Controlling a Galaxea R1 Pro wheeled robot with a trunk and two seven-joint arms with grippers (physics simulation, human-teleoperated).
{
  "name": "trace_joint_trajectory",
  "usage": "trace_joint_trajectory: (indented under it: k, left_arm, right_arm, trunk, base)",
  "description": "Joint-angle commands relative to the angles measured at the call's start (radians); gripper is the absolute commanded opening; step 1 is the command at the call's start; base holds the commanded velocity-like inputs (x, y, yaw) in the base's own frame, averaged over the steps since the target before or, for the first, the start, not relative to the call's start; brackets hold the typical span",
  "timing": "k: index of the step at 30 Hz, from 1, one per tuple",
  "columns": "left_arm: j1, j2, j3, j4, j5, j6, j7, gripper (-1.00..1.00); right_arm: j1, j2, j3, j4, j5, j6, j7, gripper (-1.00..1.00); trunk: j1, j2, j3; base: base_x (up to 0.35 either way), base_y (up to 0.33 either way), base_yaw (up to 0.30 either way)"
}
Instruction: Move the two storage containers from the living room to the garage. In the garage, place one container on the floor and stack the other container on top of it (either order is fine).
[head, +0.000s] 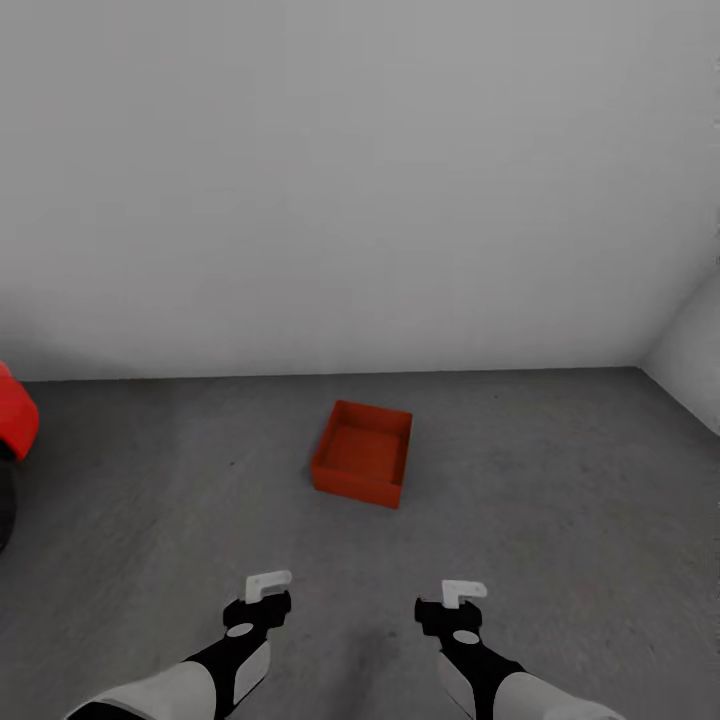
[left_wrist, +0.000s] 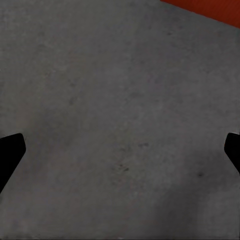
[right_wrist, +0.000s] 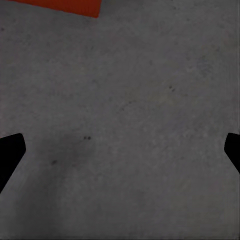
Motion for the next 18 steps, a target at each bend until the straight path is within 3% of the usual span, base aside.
trace_joint_trajectory:
  k: [1, 18]
  left_arm:
    - [-0.001, 0.000, -0.009, 0.001, 0.009, -0.003, 0.003, 1.00]
    - [-0.001, 0.001, -0.008, 0.000, 0.009, -0.005, 0.003, 1.00]
  right_arm:
    - [-0.001, 0.000, 0.008, 0.001, -0.010, -0.004, -0.004, 1.00]
    - [-0.001, 0.000, 0.008, 0.001, -0.010, -0.002, -0.004, 1.00]
  trunk:
    - [-0.001, -0.001, -0.001]
    - [-0.001, -0.001, -0.001]
  base:
    - [-0.346, 0.000, 0.000]
    - [-0.321, 0.000, 0.000]
